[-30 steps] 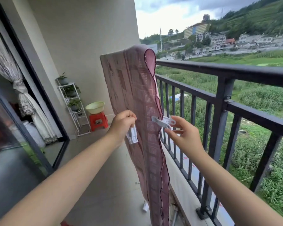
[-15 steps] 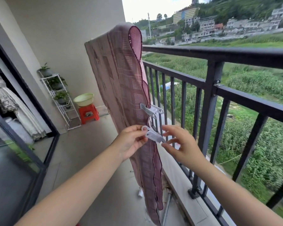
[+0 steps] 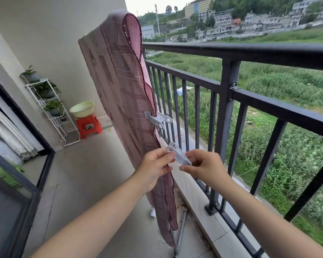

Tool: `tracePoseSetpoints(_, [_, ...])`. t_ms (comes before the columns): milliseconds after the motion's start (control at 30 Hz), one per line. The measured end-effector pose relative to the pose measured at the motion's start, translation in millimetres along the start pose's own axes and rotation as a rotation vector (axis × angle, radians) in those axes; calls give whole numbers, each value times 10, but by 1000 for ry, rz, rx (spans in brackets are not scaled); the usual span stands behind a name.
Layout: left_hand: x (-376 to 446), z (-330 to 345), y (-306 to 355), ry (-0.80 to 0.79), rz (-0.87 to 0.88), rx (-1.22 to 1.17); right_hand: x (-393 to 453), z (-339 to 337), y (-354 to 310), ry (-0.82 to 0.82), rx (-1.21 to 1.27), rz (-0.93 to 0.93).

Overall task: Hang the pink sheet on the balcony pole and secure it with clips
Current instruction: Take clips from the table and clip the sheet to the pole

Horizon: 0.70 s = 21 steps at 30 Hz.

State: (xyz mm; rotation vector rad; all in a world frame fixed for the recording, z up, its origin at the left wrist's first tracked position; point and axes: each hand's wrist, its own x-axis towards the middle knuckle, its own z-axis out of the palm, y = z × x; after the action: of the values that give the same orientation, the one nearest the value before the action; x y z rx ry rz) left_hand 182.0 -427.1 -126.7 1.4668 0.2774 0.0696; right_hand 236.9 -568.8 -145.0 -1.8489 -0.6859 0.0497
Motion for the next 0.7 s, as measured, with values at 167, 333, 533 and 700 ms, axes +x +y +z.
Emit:
tracePoseSetpoints(167, [1,58,-25,8,29,-217,-23,-49,33,-51,-46,-13])
tracePoseSetpoints(333, [17,-60,-86,93,121,215,-17,-109,103,28,-50,4])
tracePoseSetpoints(533, [-17,-190,-61,-227,110,930,-3,-47,113,-232,13,26])
tracePoseSetpoints(700, [-38,-327,-46,-214,1,725,-17,-22,175,-248,91,28])
